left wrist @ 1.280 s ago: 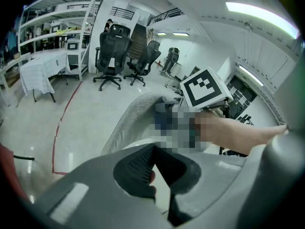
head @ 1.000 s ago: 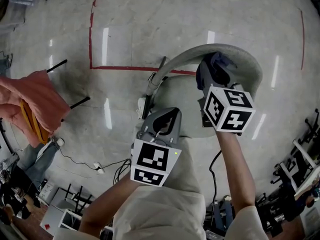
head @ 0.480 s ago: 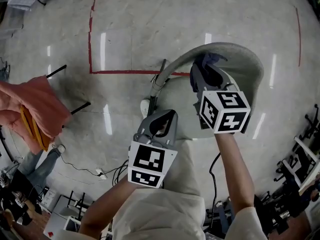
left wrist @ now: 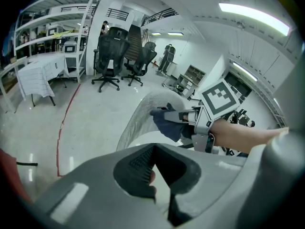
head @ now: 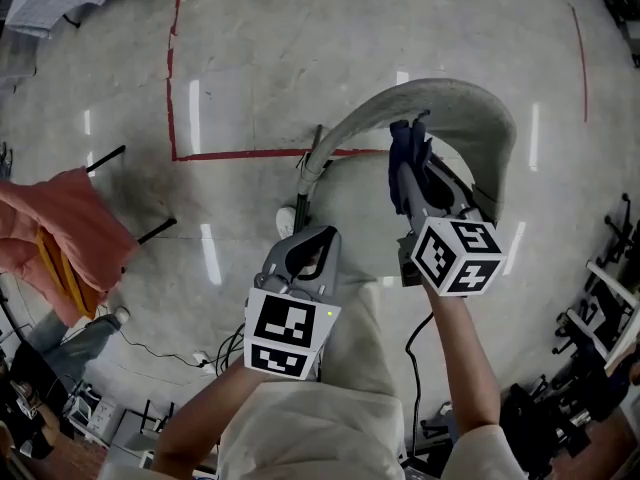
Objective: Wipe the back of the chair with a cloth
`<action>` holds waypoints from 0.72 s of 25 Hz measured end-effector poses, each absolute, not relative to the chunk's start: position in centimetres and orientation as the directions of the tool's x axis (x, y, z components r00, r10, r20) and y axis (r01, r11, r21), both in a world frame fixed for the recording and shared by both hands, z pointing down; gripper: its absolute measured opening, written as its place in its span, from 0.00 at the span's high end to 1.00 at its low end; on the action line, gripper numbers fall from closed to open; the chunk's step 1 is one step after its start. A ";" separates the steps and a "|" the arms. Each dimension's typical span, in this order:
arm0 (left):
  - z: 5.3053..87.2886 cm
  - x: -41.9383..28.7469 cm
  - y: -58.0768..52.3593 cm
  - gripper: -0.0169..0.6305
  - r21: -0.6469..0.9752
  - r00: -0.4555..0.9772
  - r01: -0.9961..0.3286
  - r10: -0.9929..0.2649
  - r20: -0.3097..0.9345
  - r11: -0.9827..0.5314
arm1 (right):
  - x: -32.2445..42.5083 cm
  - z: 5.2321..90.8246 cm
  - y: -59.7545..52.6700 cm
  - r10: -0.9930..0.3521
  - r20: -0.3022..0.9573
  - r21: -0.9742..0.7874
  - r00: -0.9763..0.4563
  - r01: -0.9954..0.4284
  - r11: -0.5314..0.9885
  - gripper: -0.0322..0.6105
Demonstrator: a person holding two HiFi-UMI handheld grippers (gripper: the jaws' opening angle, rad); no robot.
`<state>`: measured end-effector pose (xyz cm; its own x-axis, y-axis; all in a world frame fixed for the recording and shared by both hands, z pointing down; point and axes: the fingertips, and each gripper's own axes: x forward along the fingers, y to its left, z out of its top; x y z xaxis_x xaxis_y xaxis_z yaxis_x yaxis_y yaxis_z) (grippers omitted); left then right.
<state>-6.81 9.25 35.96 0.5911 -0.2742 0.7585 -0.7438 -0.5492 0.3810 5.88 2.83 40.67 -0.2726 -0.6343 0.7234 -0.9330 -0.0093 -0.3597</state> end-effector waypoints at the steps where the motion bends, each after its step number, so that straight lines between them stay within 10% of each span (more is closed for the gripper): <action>1: 36.0 -6.9 9.3 0.97 0.380 0.592 -0.741 -0.271 0.759 -0.553 | 6.4 40.8 3.5 -0.633 0.730 -0.352 -0.257 -0.936 -0.026 0.83; 18: 36.5 -3.8 10.2 0.97 0.388 0.604 -0.706 -0.218 0.767 -0.592 | 17.5 42.3 10.3 -0.586 0.810 -0.245 -0.019 -0.919 -0.308 0.83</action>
